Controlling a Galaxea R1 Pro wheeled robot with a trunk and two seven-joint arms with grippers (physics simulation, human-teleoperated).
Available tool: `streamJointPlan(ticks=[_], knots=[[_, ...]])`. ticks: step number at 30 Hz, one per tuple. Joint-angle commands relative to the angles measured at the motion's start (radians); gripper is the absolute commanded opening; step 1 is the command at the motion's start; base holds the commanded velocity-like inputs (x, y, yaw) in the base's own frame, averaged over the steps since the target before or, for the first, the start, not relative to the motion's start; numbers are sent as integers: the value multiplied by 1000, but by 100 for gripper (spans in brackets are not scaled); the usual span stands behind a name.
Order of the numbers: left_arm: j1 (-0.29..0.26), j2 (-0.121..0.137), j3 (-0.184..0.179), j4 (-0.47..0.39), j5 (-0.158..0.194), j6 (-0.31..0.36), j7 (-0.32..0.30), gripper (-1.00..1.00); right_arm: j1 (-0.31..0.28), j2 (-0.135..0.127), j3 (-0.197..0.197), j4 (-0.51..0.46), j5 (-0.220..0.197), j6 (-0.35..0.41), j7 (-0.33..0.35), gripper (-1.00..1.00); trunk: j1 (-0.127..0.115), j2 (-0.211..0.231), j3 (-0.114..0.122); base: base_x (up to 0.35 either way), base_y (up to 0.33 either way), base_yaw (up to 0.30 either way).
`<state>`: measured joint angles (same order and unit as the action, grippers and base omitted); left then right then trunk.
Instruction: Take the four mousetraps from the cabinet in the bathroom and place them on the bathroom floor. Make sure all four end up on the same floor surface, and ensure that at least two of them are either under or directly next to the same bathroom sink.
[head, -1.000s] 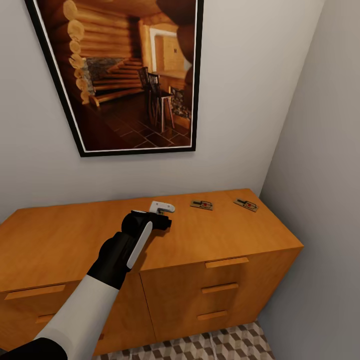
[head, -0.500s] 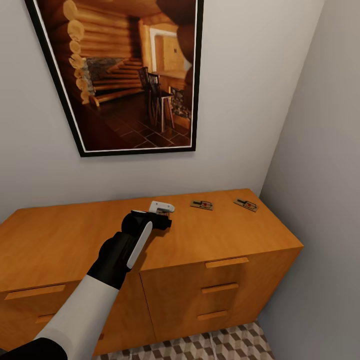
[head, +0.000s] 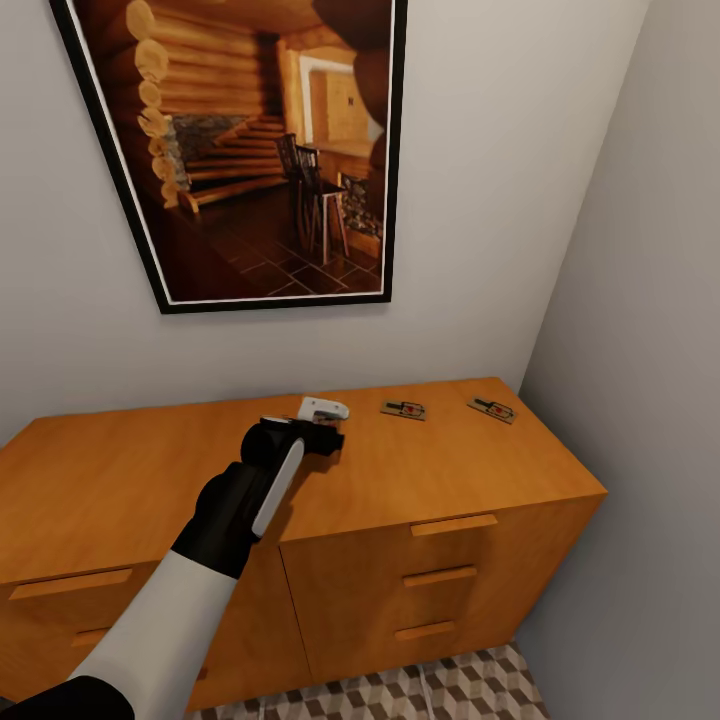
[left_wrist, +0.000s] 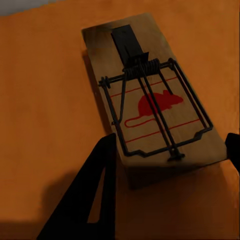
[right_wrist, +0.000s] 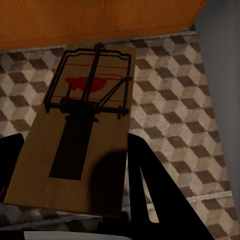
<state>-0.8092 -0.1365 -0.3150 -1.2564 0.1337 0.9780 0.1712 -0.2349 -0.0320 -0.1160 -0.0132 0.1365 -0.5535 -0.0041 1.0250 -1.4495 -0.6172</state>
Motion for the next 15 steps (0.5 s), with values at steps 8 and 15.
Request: streamJointPlan(ticks=[8, 15], knots=[[-1, 0, 0, -78, 9, 8, 10, -100, 0, 0, -8, 1, 6, -3, 4, -100, 0, 0, -1, 0, 0, 0], [-1, 0, -1, -138, 9, 10, 10, -100, 0, 0, -9, 1, 6, -3, 4, -100, 0, 0, -1, 0, 0, 0]])
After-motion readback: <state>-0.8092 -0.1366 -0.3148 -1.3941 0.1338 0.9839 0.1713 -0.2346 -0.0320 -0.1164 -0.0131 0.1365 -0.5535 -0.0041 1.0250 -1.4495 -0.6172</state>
